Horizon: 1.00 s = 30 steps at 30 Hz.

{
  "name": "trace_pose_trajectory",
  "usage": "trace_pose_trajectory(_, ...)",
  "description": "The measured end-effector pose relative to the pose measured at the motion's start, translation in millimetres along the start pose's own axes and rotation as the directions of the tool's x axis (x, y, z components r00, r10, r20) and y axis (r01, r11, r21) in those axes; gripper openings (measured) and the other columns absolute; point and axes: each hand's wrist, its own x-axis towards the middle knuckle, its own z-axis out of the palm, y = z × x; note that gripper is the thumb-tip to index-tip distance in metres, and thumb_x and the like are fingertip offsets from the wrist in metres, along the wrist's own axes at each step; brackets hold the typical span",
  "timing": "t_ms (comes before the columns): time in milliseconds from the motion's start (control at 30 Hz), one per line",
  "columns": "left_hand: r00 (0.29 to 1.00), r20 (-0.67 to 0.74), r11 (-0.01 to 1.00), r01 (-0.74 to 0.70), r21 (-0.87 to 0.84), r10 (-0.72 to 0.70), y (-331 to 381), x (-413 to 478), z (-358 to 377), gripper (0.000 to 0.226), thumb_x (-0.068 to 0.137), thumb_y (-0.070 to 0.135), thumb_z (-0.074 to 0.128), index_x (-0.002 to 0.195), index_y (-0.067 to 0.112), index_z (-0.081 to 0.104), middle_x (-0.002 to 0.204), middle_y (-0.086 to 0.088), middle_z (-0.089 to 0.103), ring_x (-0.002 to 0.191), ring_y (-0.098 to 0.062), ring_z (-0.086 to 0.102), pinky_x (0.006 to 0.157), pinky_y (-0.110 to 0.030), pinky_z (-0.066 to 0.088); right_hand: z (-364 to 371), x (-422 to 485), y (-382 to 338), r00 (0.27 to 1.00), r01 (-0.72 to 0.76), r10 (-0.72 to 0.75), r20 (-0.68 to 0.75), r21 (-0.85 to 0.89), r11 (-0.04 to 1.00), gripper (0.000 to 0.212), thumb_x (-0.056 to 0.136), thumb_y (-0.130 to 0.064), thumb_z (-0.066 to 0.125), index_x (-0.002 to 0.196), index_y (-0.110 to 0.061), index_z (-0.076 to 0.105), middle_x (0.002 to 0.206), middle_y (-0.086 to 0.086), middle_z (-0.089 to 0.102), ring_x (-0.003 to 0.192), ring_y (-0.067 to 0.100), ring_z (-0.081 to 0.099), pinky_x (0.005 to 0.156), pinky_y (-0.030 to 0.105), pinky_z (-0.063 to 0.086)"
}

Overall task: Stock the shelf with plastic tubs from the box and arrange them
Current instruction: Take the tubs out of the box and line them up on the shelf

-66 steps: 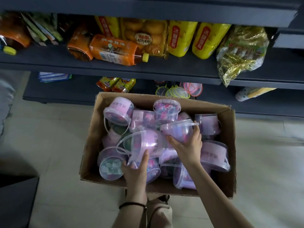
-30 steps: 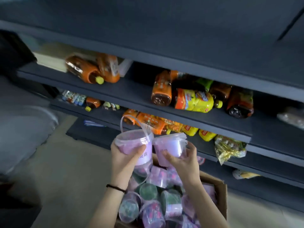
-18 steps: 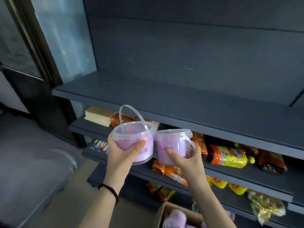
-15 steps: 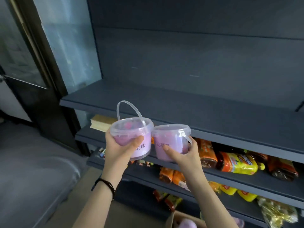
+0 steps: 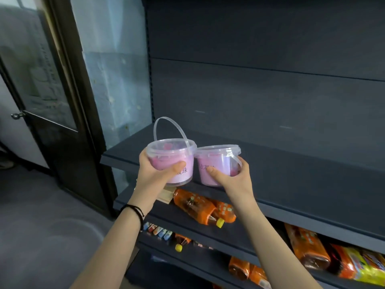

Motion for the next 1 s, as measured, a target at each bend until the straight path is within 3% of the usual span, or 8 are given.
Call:
trace_pose_trajectory(167,0.998,-0.061,0.998,-0.01,0.054,0.013,-33.3,89.3,-16.7,0.09,0.059,0.022,0.091,0.126,0.032,0.033,0.118,0.015,0.05,0.106,-0.001,0.054,0.068,-0.01,0.049,41.2,75.4,20.0,0.999,-0.014,0.012,-0.039,-0.051,0.999,0.094,0.058,-0.038,0.09,0.134,-0.023,0.036,0.121,-0.007,0.052,0.106,0.009,0.054,0.088,0.027,0.051)
trace_pose_trajectory(233,0.995,-0.101,0.998,-0.008,0.067,0.015,-45.0,126.3,-21.5,0.089,0.059,0.02,0.091,0.126,0.031,0.034,0.117,0.016,0.05,0.105,0.0,0.053,0.072,-0.014,0.047,56.8,104.1,29.4,0.999,-0.025,0.023,-0.039,-0.051,0.998,0.093,0.058,-0.036,0.09,0.132,-0.023,0.036,0.119,-0.008,0.052,0.102,0.006,0.054,0.081,0.021,0.049)
trace_pose_trajectory(400,0.992,-0.117,0.992,-0.029,0.124,0.043,-69.9,198.0,-25.8,0.089,0.054,0.019,0.093,0.123,0.027,0.038,0.116,0.016,0.05,0.104,0.001,0.054,0.065,-0.007,0.048,93.4,161.8,46.2,0.999,-0.015,0.013,-0.035,-0.066,0.998,0.086,0.056,-0.031,0.092,0.123,-0.026,0.038,0.117,-0.008,0.053,0.103,0.006,0.056,0.089,0.029,0.052)
trace_pose_trajectory(500,0.992,-0.109,0.986,-0.05,0.156,0.067,-83.9,232.8,-29.9,0.081,0.051,0.02,0.094,0.111,0.033,0.042,0.113,0.015,0.051,0.102,0.0,0.055,0.066,-0.008,0.048,112.0,184.5,54.6,0.999,0.003,-0.007,-0.05,-0.075,0.997,0.085,0.055,-0.034,0.092,0.118,-0.031,0.036,0.115,-0.011,0.052,0.101,0.002,0.056,0.079,0.018,0.05)
trace_pose_trajectory(633,0.999,-0.025,0.982,-0.041,0.184,0.046,-104.8,278.2,-41.6,0.079,0.05,0.017,0.095,0.103,0.04,0.041,0.113,0.013,0.052,0.103,-0.001,0.056,0.075,-0.015,0.047,133.1,209.4,66.6,0.998,0.007,-0.016,-0.059,-0.143,0.99,0.087,0.055,-0.036,0.091,0.121,-0.034,0.034,0.115,-0.017,0.049,0.099,-0.004,0.053,0.069,0.011,0.044)
trace_pose_trajectory(733,0.996,0.079,0.983,-0.043,0.181,0.029,-116.5,310.4,-54.5,0.079,0.052,0.01,0.094,0.105,0.041,0.043,0.112,0.013,0.055,0.107,-0.004,0.057,0.074,-0.013,0.048,146.6,221.1,71.3,0.996,0.011,-0.03,-0.088,-0.213,0.977,0.09,0.053,-0.039,0.091,0.124,-0.035,0.035,0.112,-0.024,0.048,0.097,-0.008,0.052,0.067,0.008,0.042)
trace_pose_trajectory(867,0.974,0.224,0.982,-0.083,0.17,0.043,-125.0,341.5,-71.6,0.081,0.04,0.031,0.093,0.11,0.043,0.054,0.107,0.019,0.066,0.1,0.005,0.061,0.074,-0.008,0.048,158.4,229.0,72.7,0.989,-0.03,-0.017,-0.147,-0.311,0.95,0.095,0.048,-0.046,0.09,0.124,-0.039,0.035,0.108,-0.028,0.048,0.096,-0.007,0.052,0.07,0.008,0.039)
trace_pose_trajectory(1000,0.953,0.296,0.978,-0.126,0.167,0.073,-128.5,369.3,-79.9,0.087,0.038,0.037,0.092,0.117,0.031,0.055,0.116,0.005,0.065,0.106,-0.005,0.062,0.085,-0.019,0.051,173.7,234.3,70.5,0.973,-0.082,-0.004,-0.231,-0.362,0.929,0.091,0.047,-0.045,0.09,0.12,-0.039,0.036,0.103,-0.029,0.05,0.091,-0.009,0.053,0.064,0.006,0.04)
